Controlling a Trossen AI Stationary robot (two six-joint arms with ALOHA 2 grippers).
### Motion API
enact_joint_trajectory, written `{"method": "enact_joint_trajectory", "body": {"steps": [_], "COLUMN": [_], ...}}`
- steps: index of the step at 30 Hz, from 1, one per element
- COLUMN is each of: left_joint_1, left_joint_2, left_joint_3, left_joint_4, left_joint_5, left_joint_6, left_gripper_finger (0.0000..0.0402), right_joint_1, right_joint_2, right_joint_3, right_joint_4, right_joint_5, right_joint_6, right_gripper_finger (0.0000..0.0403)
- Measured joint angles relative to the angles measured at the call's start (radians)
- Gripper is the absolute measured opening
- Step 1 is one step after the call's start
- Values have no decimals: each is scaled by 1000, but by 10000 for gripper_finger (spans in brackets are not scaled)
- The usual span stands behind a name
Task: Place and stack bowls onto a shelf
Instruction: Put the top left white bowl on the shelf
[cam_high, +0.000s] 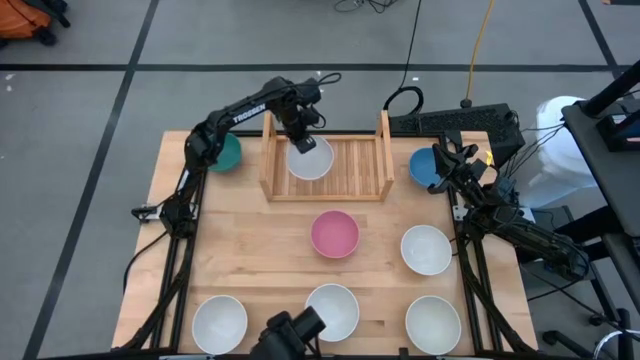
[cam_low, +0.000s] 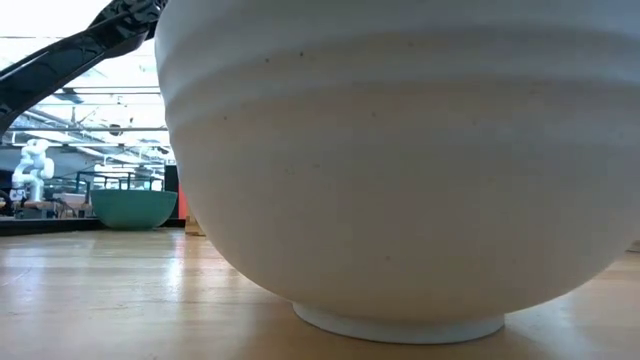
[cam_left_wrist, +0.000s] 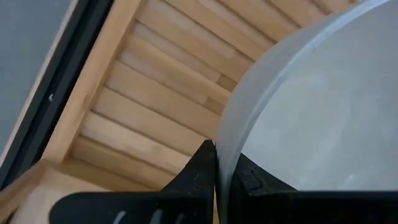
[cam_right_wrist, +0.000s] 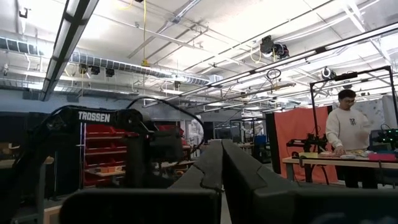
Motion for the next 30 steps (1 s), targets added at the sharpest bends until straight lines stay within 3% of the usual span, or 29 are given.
{"method": "enact_joint_trajectory", "body": {"steps": [12,21,30], "left_joint_1": [-27,-33,-21], "left_joint_2": [0,-2,-3], "left_joint_3": [-159,-193,-193], "left_joint_4": [81,179,175], "left_joint_5": [-19,-67,-100], "left_joint_6": [239,238,238], "left_gripper_finger": [5,5,4], "right_joint_1": [0,0,0], "right_joint_2": [0,0,0], "right_joint_3": [0,0,0], "right_joint_4": [0,0,0], "right_joint_5": [0,0,1], "right_joint_6": [-16,-19,-19], "right_gripper_finger": [0,0,0]}}
